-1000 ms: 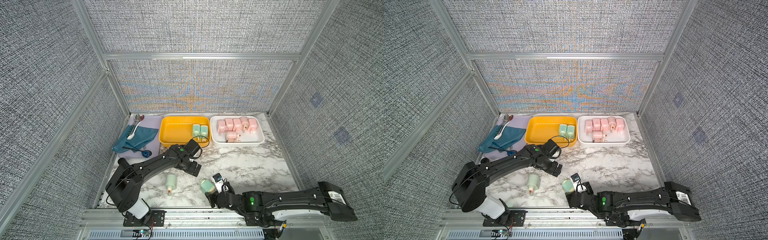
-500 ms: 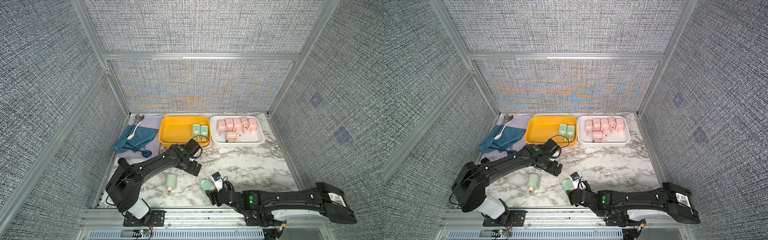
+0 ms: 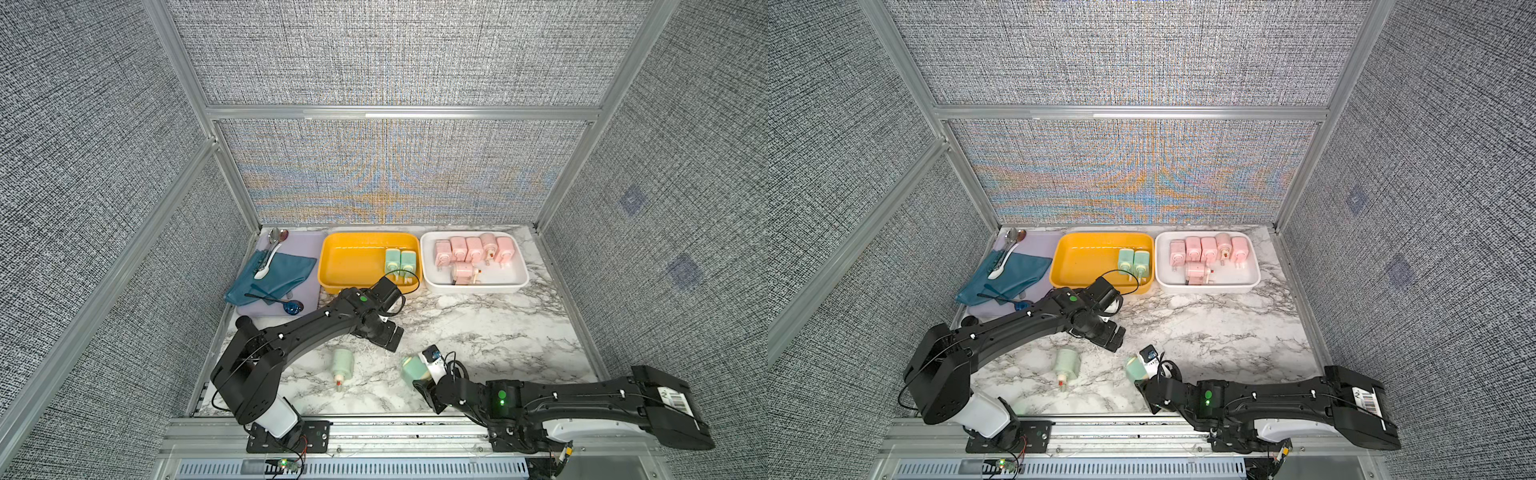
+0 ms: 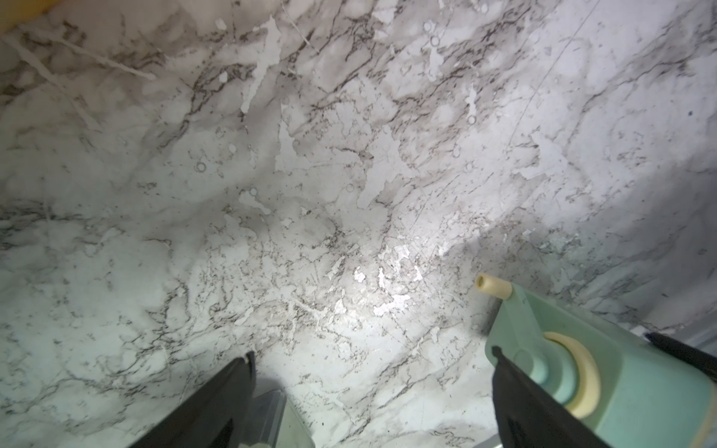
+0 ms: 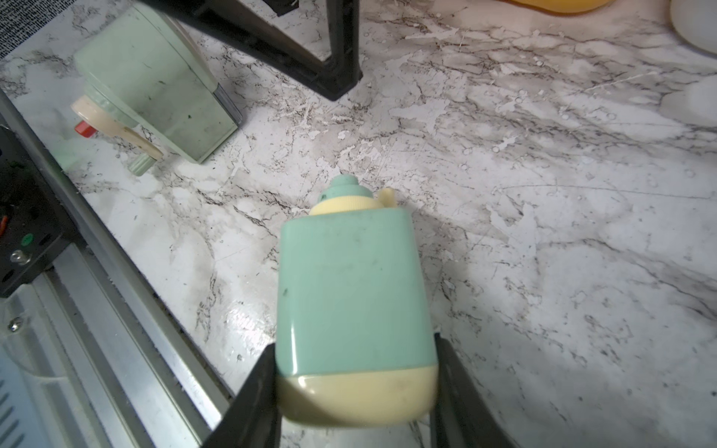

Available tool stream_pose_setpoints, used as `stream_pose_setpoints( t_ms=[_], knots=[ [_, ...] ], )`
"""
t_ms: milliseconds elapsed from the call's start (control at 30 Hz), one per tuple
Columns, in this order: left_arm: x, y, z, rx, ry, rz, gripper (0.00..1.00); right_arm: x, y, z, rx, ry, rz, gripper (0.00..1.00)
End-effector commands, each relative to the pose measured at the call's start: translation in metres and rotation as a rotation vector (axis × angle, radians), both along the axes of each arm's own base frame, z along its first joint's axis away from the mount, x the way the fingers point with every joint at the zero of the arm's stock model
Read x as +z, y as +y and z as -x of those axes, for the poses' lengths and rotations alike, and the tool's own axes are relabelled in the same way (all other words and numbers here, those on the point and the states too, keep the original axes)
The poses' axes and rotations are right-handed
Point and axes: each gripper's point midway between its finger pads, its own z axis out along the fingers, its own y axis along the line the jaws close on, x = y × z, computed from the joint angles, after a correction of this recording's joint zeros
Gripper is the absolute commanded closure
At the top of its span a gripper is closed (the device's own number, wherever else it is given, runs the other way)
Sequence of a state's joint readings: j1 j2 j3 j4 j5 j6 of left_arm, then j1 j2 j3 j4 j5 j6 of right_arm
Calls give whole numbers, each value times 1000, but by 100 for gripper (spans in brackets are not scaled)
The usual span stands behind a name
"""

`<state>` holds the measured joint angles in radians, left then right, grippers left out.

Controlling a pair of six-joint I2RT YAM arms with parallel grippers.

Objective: Place the pencil sharpeners by color into the storage box
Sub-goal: Pick up the pencil sharpener from the center of the board.

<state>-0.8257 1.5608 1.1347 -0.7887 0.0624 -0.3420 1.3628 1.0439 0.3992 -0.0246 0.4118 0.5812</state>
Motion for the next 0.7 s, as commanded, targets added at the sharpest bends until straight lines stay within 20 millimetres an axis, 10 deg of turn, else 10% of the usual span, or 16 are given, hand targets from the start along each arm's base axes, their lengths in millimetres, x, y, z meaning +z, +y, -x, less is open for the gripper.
stream_pose_setpoints(
  t_ms=[0,333,667],
  knots=[
    [15,-6,-7,-50,-55,31,1,12,1,-6,43,-48,-13,67],
    [69,-23,-44,-266,-372,110,1,49,-12,-53,120,-209,-27,100],
    [97,-33,-17,-615,-510,237,1,58,-1,-53,266,-225,-22,100]
  ],
)
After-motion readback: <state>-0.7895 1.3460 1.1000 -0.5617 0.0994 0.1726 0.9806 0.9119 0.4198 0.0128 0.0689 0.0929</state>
